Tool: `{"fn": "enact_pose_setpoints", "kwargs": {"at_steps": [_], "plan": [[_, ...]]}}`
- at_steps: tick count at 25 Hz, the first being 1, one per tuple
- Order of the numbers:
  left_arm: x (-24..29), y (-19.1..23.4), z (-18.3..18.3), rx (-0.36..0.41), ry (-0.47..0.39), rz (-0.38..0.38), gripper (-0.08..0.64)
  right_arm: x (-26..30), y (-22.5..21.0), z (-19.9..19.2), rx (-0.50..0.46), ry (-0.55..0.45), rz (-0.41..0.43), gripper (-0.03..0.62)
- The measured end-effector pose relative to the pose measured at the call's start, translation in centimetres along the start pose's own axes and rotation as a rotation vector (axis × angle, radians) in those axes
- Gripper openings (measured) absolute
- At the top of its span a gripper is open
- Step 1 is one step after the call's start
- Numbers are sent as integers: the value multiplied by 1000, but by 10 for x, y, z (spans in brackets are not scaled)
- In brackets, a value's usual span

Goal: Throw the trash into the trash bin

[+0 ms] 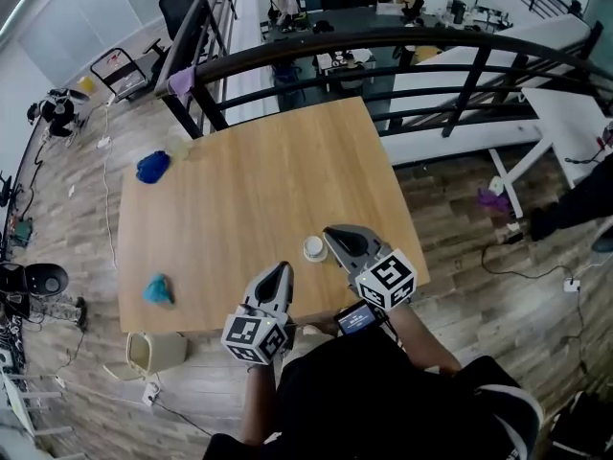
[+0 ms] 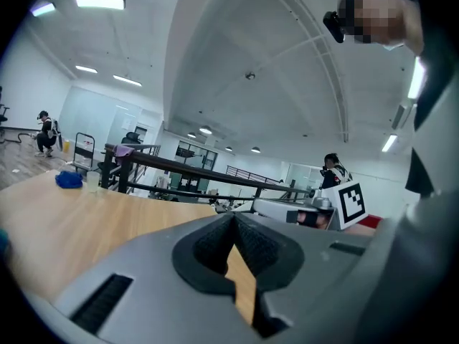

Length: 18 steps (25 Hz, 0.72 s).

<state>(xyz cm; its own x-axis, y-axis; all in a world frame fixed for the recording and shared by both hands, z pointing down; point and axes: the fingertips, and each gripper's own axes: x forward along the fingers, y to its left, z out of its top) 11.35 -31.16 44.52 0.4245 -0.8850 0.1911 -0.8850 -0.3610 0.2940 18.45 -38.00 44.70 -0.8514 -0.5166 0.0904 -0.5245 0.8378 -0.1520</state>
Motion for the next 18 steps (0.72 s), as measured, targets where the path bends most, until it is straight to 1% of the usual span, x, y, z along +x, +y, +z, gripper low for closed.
{"fn": "enact_pose_setpoints", "kwargs": {"at_steps": [3, 5, 7, 9, 10, 11, 14, 18], "plan": [[10, 16, 2, -31, 11, -4, -2, 9, -3, -6, -2, 18, -11, -2], [14, 21, 5, -40, 14, -16, -2, 12, -2, -14, -3, 46, -1, -2], [16, 26, 8, -29, 14, -13, -2, 19, -7, -31, -3, 101, 2, -2], [16, 31, 8, -31, 18, -8, -2, 30, -15, -56, -15, 183, -1, 7], [15, 33, 7, -39, 22, -8, -2, 36, -17, -71, -20, 231, 3, 89], [13, 34, 5, -46, 27, -8, -2, 42, -18, -87, -22, 280, 11, 201], [8, 38, 1, -40, 42, -3, -2, 59, -22, -128, -46, 407, 17, 295], [5, 34, -1, -27, 49, -10, -2, 75, -37, -193, -94, 557, 1, 358]]}}
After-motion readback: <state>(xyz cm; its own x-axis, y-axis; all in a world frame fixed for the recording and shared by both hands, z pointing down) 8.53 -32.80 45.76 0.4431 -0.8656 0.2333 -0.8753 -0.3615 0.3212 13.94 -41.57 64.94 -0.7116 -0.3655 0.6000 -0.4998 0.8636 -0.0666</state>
